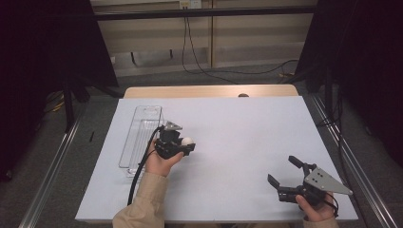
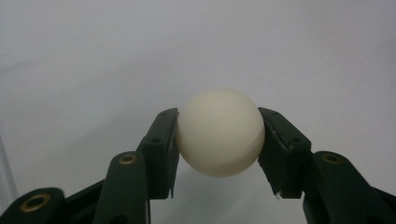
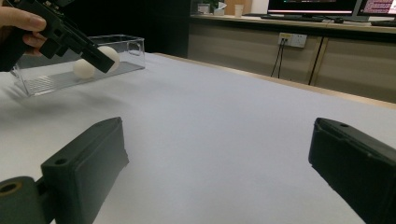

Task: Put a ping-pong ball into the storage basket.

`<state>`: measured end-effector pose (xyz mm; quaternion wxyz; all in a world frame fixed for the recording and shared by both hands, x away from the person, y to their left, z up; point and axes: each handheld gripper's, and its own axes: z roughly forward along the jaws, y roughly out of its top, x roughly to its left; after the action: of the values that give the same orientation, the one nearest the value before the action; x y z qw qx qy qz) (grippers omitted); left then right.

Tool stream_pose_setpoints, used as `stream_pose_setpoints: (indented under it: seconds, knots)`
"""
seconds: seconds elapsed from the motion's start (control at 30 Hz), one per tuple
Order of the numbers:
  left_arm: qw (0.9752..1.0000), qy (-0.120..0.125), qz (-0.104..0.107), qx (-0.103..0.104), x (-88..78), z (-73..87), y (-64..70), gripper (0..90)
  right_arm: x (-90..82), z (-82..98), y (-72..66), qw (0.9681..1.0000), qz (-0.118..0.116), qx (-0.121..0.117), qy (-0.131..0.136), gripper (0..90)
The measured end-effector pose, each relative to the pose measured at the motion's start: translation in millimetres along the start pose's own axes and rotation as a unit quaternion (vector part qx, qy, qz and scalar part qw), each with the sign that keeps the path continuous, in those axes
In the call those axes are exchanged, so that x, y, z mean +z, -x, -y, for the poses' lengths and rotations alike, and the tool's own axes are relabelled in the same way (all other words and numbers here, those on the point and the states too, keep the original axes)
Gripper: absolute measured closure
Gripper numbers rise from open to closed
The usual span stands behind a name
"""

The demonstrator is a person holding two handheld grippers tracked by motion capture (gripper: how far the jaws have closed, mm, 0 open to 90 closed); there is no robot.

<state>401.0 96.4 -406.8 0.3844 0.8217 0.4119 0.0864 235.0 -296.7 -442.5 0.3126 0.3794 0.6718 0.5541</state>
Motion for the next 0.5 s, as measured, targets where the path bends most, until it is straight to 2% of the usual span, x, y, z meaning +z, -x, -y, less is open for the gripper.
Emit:
stream_pose_setpoints:
  seconds: [0.5]
  knots:
    - [1.0, 0.003, -0.001, -0.006, -6.4, -0.5, -4.0, 51.0, 0.2, 0.0, -0.2, 1.0, -0.001, 0.0, 0.0, 3.4]
